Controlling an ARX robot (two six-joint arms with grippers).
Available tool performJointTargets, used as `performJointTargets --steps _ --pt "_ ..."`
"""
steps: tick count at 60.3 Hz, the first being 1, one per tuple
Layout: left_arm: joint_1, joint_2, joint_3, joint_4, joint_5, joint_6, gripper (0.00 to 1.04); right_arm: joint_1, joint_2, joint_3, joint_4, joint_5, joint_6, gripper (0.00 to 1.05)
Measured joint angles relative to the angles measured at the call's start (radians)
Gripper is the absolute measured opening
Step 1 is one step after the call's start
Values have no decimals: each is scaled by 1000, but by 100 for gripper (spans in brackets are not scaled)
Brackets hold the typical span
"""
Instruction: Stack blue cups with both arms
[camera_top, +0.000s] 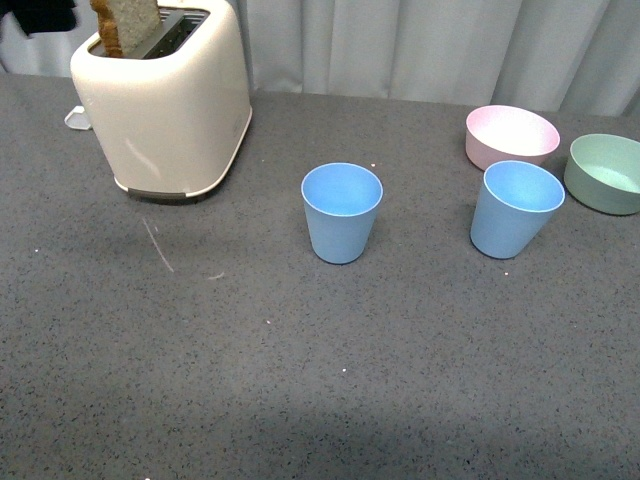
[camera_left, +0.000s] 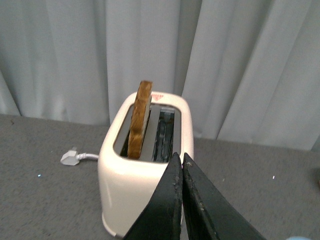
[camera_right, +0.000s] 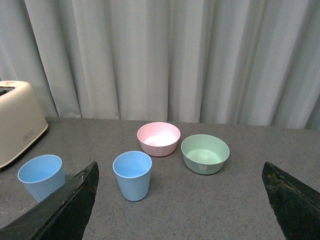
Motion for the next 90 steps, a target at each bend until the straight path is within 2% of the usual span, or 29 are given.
performJointTargets --steps 25,47,50,55,90 --pt "116 -298 -292 -47 119 23 4 0 0 0 0 0 0 95" --pt "185 -598 -424 -218 191 25 4 0 0 0 0 0 0 95" --pt "223 -639 -434 -248 248 26 4 0 0 0 0 0 0 95" --pt "258 -711 -451 -304 261 26 4 0 0 0 0 1 0 95" --pt "262 -1155 -478 -691 267 26 4 0 0 0 0 0 0 95"
